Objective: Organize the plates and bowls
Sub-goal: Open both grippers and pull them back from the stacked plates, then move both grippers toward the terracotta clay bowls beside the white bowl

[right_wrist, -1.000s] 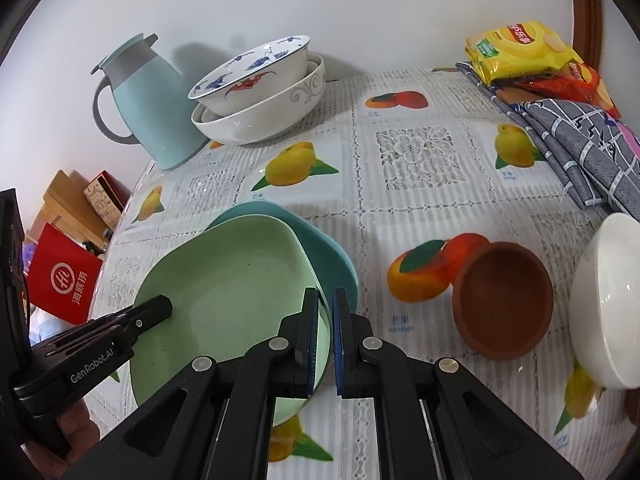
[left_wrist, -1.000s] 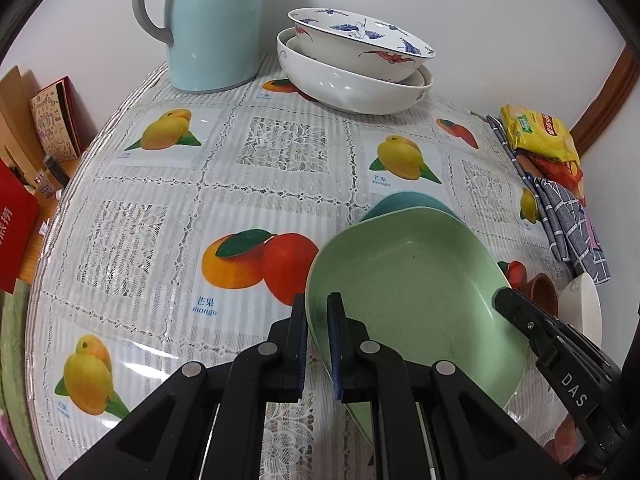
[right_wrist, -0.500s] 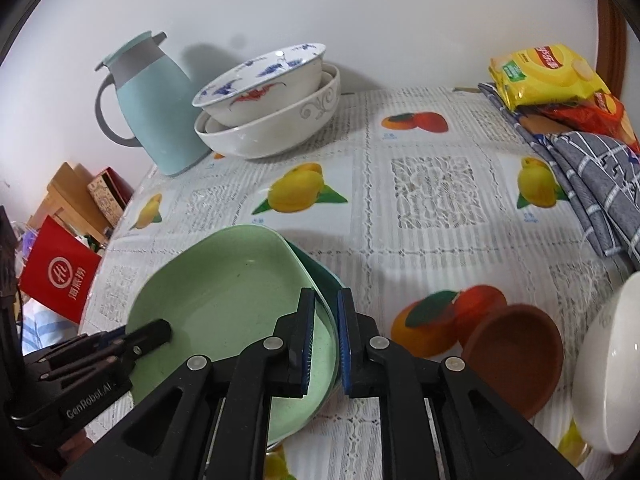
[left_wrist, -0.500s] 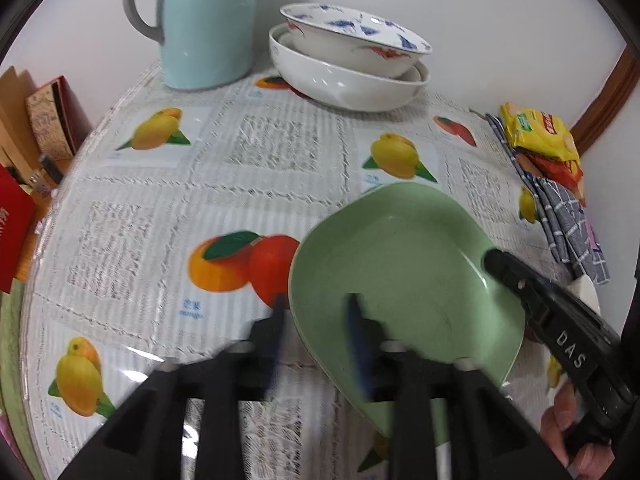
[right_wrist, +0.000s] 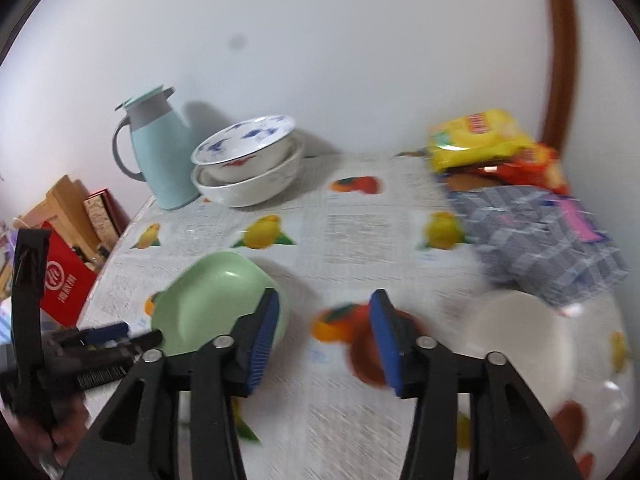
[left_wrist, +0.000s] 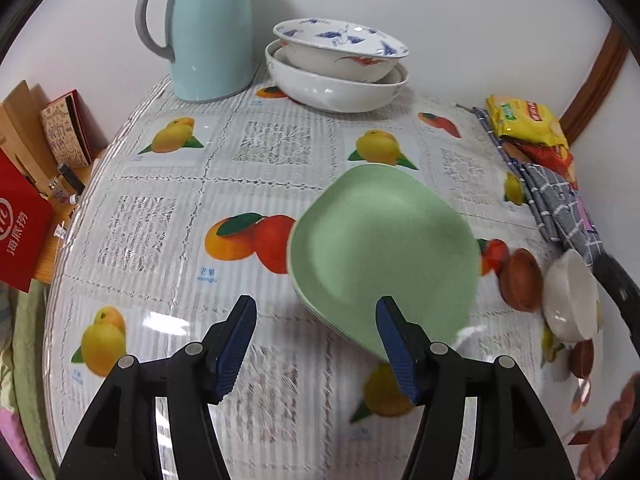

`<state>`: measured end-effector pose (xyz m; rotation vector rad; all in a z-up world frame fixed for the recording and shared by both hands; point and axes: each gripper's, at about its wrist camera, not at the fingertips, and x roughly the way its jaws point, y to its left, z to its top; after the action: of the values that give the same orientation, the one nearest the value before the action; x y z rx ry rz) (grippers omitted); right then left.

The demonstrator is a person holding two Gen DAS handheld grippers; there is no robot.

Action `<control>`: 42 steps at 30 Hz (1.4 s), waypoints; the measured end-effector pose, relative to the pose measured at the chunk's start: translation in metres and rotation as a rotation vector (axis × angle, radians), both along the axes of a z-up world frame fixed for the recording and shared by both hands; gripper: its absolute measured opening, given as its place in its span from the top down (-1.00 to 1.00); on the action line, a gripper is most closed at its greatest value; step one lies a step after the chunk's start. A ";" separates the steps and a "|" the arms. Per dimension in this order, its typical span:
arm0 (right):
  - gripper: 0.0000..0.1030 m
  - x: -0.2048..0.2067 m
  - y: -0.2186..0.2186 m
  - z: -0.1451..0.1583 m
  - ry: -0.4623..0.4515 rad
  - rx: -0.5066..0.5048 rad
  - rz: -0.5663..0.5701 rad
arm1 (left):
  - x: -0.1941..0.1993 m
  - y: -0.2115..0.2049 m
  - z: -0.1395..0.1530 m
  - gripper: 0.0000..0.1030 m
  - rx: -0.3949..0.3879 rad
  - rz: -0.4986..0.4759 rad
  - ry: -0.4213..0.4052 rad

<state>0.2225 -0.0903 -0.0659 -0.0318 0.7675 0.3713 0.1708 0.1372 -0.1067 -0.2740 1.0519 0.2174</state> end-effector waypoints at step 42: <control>-0.29 -0.180 -0.236 -0.004 -0.025 0.018 -0.389 | -0.078 -0.229 0.040 -0.17 0.053 -0.342 -0.084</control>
<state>0.0430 -0.3267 -0.0695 0.1283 0.7270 0.0077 0.0932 -0.0919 -0.0663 -0.0518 0.9914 -0.0731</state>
